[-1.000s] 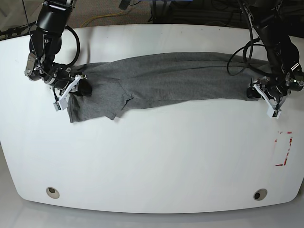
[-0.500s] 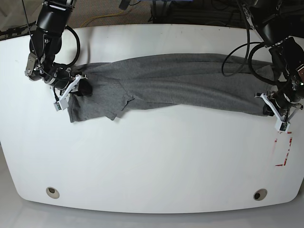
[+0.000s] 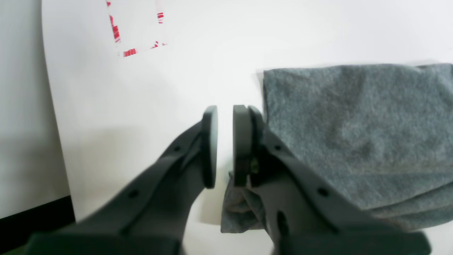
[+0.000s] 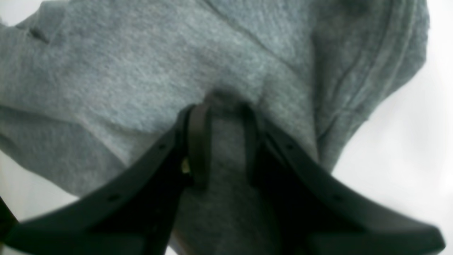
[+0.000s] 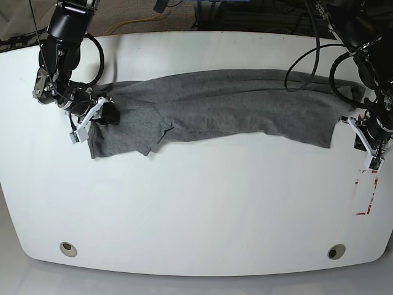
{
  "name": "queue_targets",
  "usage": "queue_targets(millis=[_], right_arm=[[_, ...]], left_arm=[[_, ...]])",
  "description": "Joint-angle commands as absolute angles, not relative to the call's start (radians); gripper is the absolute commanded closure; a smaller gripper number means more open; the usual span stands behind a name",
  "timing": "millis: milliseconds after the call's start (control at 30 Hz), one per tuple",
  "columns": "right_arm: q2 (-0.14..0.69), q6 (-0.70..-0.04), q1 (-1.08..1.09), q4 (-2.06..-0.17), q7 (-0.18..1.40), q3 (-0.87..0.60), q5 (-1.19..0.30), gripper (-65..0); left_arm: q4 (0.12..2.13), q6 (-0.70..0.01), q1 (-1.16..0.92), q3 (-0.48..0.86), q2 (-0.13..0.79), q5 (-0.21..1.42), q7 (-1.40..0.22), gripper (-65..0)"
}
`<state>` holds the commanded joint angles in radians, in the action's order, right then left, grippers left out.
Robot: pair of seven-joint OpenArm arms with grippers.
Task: Fold the T-shirt properly
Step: 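Regrasp the shirt end with the left gripper and pull it outward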
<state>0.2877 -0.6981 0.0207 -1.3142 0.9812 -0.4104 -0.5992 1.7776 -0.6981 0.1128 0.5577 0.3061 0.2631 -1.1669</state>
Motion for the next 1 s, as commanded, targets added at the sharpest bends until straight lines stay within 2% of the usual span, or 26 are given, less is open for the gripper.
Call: queue_targets(millis=[67, 133, 233, 300, 467, 1000], right_arm=[[0.285, -0.698, 0.021, -1.311, 0.981, -0.409, -0.599, -16.5], [0.283, -0.698, 0.021, -1.311, 0.981, -0.409, -0.598, -16.5], [0.28, -0.698, 0.019, -1.311, 0.981, -0.409, -0.598, -16.5], [0.271, -0.698, 0.019, -1.311, 0.981, -0.409, -0.598, -16.5], [0.269, -0.698, 0.016, -1.311, 0.981, -0.409, -0.598, -16.5], [0.269, -0.698, 0.021, -1.313, 0.983, -0.409, -0.598, -16.5]], left_arm=[[1.707, -0.698, 0.116, 0.549, 0.302, 0.263, -1.165, -11.5], [1.627, -0.698, 0.148, 0.547, 0.302, 0.263, -1.165, -20.7], [1.484, -0.698, 0.199, 0.556, 0.303, 0.265, -1.164, -37.8], [1.412, -0.698, 0.203, 0.556, 0.305, 0.272, -1.148, -41.9], [1.311, -0.698, 0.216, 0.55, 0.306, 0.266, -1.055, -42.4], [1.081, -0.698, 0.263, 0.489, 0.298, 0.272, -1.05, -42.2]])
